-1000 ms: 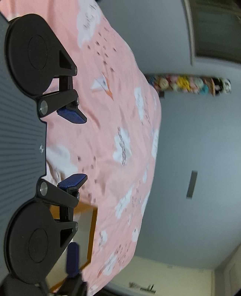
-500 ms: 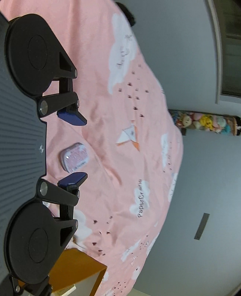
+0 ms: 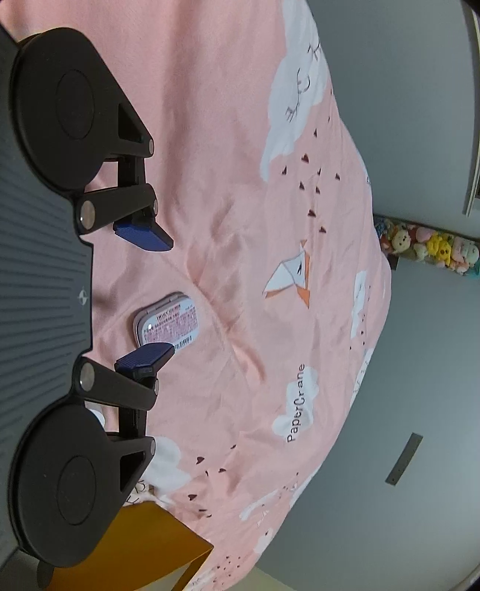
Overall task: Organize rigid objects
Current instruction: 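Grasp the silver-lidded round jar with the right gripper while the left gripper grasps the mint tin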
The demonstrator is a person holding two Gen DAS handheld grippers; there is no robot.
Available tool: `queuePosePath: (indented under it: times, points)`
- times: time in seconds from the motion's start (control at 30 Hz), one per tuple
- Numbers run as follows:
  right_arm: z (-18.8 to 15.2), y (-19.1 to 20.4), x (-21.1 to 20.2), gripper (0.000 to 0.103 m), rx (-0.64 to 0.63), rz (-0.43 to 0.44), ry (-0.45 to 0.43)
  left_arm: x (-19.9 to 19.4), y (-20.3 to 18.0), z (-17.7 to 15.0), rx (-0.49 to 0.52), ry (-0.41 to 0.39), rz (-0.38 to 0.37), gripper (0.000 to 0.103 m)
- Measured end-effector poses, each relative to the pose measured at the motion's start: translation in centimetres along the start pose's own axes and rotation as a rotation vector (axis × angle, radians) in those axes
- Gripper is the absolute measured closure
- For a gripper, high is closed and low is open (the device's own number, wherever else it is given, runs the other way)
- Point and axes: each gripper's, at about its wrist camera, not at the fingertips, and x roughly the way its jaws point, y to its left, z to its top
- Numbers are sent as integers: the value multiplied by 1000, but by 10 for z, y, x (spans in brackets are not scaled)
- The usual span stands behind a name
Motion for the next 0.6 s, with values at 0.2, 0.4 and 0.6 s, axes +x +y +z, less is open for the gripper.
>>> queuePosePath:
  times: [0.2,0.4,0.6]
  points:
    - [6,-18,19,55,91,23,9,14,-2,-1,26,-2,-33,35]
    - [6,-25,28,63,102,37,3,30,-4,-1,-20,10,-27,25]
    - [5,-23,29,63,60,22,-49,52,-19,-4,4,33,7,24]
